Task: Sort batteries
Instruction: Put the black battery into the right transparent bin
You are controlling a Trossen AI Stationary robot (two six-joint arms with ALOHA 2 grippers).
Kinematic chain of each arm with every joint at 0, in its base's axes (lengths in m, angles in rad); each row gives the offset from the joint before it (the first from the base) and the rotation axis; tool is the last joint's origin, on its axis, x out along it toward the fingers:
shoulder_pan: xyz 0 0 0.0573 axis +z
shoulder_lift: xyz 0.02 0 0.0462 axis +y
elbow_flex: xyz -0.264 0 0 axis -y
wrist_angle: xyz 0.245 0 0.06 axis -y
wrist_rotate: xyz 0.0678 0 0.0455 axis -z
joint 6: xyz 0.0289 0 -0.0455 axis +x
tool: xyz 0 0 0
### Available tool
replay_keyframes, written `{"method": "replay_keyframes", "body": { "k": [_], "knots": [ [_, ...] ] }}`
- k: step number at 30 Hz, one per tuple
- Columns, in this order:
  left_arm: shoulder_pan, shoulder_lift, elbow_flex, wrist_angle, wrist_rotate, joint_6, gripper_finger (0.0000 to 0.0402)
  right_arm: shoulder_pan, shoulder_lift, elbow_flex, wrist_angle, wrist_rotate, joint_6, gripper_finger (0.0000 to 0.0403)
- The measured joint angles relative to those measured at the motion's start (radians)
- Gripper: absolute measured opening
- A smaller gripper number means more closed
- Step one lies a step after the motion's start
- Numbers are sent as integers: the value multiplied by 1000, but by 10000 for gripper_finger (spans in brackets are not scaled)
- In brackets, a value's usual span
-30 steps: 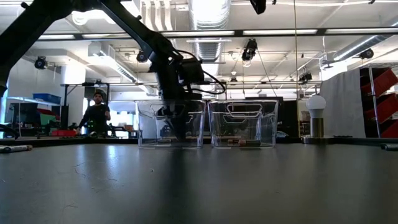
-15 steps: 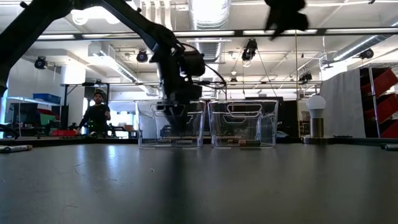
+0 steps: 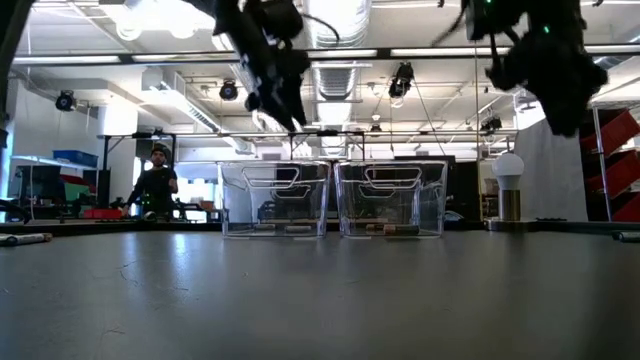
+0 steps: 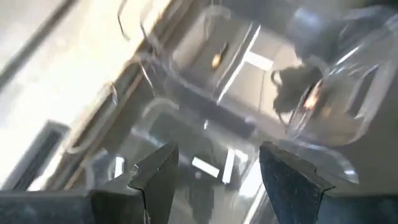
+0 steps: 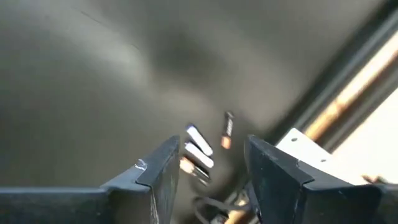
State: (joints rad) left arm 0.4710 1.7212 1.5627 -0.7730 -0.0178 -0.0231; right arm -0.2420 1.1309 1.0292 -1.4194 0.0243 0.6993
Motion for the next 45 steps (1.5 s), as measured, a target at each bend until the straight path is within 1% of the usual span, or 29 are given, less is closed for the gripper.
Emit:
{"method": "replay_keyframes", "body": {
  "k": [3, 6, 10, 16, 20, 25, 33, 39, 45],
  "knots": [
    [-2, -58, 0, 14, 0, 0, 203, -2, 17, -85, 10, -13, 63, 170],
    [-5, -107, 0, 22, 0, 5, 204, -2, 63, -142, 31, -61, 61, 161],
    [-12, -159, -1, 31, 1, 13, 204, -15, 125, -198, 76, -82, -23, 149],
    [-24, -213, -1, 30, 1, 14, 204, -67, 195, -260, 185, -114, -143, 133],
    [-33, -220, -2, 4, 1, 11, 204, -113, 229, -289, 201, -115, -191, 124],
    [-55, -220, -5, -39, 1, 11, 204, -170, 240, -339, 236, -118, -226, 116],
    [-106, -218, -10, -6, 2, -12, 204, -231, 240, -429, 379, -145, -218, 104],
    [-132, -218, -10, 27, 2, -20, 204, -245, 237, -457, 409, -152, -203, 89],
    [-137, -219, -10, 39, 2, -36, 204, -244, 238, -459, 420, -151, -211, 64]
  ]
}}
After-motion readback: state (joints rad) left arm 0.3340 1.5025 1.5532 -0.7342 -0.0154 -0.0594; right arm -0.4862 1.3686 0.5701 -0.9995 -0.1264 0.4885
